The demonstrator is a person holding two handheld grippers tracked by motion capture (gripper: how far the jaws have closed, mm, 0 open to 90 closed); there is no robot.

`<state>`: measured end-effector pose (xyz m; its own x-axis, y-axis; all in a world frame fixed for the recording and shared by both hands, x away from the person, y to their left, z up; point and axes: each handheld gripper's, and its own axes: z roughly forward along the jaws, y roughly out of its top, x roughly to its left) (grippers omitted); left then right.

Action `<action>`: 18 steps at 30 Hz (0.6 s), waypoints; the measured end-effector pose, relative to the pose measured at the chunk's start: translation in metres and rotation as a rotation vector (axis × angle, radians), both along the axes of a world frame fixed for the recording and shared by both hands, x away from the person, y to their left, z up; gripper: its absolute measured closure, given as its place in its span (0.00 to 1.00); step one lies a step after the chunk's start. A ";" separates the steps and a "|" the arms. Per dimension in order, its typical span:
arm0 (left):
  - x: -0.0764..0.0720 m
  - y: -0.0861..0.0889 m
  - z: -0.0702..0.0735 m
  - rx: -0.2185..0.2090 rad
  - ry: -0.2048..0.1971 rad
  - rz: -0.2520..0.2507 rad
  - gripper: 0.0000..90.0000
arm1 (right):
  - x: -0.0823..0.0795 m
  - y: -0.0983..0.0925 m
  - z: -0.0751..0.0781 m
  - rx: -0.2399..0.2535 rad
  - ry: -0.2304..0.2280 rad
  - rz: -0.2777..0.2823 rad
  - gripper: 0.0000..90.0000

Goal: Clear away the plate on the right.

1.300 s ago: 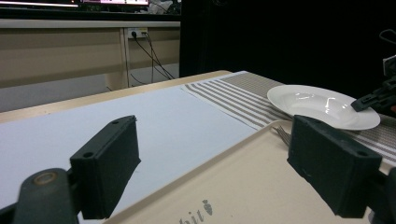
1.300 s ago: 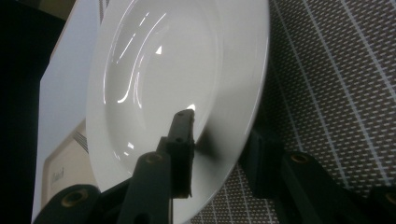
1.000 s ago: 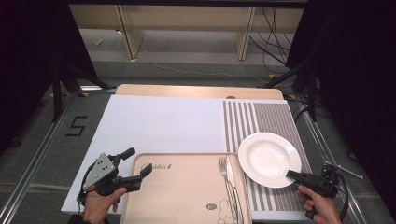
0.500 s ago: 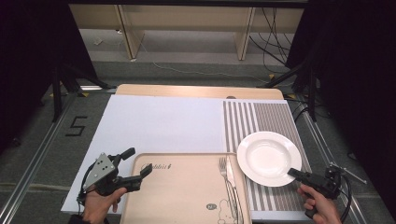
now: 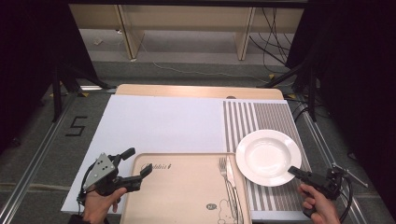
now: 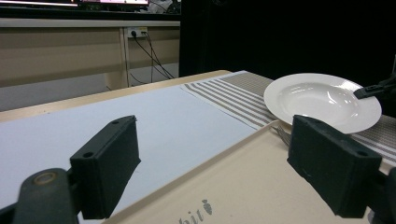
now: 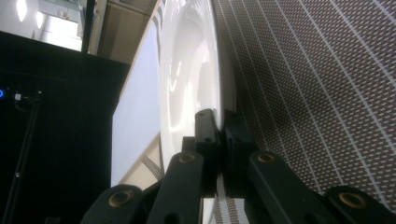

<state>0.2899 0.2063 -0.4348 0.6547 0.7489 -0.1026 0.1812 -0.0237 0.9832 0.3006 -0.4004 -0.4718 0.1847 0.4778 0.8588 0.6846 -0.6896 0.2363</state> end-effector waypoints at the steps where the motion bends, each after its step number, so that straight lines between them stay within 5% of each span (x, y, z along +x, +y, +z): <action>1: 0.000 0.000 0.000 0.000 0.000 0.000 0.18 | 0.000 0.000 0.000 -0.004 -0.006 -0.001 0.97; 18: 0.000 0.000 0.000 0.000 0.001 0.001 0.18 | -0.002 -0.004 -0.004 0.062 0.017 -0.023 0.98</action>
<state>0.2897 0.2064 -0.4348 0.6540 0.7494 -0.1035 0.1822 -0.0233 0.9830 0.2991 -0.4043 -0.4754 0.2102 0.4192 0.8832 0.6720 -0.7181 0.1809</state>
